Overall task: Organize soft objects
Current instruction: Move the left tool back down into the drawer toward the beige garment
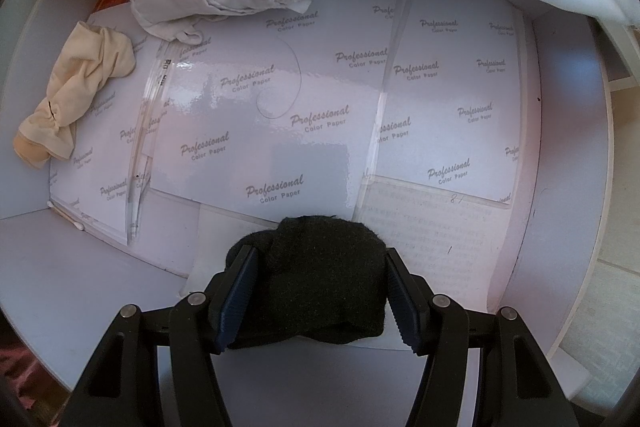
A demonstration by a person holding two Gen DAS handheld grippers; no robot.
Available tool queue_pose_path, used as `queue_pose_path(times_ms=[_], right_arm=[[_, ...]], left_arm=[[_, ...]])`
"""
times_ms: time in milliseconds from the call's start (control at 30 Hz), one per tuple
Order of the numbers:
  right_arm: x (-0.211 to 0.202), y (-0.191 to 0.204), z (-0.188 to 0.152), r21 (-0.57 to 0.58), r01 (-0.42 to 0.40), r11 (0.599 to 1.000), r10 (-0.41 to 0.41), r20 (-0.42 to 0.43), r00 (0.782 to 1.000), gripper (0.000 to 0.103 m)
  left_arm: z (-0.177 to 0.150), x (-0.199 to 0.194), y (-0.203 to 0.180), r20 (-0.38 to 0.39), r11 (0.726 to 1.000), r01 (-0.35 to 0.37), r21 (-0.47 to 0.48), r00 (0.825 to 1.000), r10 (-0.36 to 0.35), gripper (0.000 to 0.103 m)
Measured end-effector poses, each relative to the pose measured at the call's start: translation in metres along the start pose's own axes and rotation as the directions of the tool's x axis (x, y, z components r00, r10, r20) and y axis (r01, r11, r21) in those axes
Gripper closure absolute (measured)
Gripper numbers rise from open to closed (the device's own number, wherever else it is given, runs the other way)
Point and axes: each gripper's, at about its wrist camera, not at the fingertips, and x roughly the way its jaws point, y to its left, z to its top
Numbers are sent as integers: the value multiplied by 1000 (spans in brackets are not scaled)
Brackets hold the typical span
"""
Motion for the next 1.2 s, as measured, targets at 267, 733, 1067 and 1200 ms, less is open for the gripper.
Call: queue_pose_path(times_ms=[267, 733, 1067, 1200], right_arm=[[0, 0, 0, 0, 0, 1000, 0, 1, 1000, 40], [0, -1, 0, 5, -5, 1000, 5, 1, 1000, 40], [2, -5, 0, 8, -8, 1000, 8, 0, 1000, 40], [2, -6, 0, 17, -10, 1000, 10, 5, 1000, 43]], left_arm=[[-26, -7, -7, -24, 999, -15, 29, 1000, 16, 43], [-48, 0, 9, -111, 998, -51, 29, 992, 53, 43], [-56, 11, 37, -175, 995, -89, -52, 981, 79, 43], [-62, 21, 47, -203, 992, -99, -73, 976, 83, 43]])
